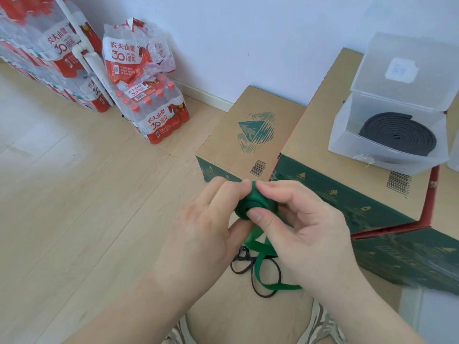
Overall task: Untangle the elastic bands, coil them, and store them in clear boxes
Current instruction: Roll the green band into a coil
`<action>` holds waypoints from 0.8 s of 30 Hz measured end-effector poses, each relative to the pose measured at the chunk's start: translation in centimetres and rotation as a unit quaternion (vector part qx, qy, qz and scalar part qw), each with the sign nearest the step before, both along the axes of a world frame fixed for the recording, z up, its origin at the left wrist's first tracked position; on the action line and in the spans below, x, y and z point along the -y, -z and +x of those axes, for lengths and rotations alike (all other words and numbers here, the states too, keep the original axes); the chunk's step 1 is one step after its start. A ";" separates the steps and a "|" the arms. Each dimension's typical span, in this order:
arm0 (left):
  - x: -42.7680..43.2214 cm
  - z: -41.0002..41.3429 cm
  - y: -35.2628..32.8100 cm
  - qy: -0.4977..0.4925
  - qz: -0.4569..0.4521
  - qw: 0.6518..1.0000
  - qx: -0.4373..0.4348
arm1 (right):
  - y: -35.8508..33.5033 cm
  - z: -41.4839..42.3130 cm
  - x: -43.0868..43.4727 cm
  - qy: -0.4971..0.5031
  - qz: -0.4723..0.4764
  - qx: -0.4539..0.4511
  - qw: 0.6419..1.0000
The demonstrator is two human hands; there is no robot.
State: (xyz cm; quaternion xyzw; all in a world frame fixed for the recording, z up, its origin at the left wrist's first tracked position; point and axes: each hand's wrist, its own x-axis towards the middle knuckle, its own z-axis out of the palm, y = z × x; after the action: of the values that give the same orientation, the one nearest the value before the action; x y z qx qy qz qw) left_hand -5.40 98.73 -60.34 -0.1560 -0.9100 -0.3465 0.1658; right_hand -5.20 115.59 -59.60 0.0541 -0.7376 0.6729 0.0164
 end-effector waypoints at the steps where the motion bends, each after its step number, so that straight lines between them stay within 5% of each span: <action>1: 0.0 -0.1 0.0 0.008 0.008 1.000 0.015 | 0.2 -0.1 -0.1 0.004 0.012 0.002 1.000; 9: -0.1 -0.5 -0.7 0.051 0.121 0.980 0.150 | 0.6 -0.7 -1.7 -0.007 0.143 -0.068 0.987; 14: 0.1 -0.4 -1.4 0.024 0.218 0.939 0.264 | 0.1 -1.1 -2.4 -0.079 0.143 -0.065 0.984; 19: 0.5 -0.5 -2.0 0.050 0.317 0.889 0.327 | -0.4 -1.0 -2.8 -0.078 -0.009 0.068 0.995; 24: 0.2 -0.8 -2.4 0.051 0.431 0.841 0.322 | -0.4 -1.1 -2.6 -0.048 -0.113 0.065 0.990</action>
State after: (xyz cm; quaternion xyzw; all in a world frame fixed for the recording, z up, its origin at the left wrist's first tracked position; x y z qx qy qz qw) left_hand -6.21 98.55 -57.91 0.0053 -0.6613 -0.7428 -0.1041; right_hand -6.32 118.20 -59.17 0.0433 -0.6528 0.7541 -0.0576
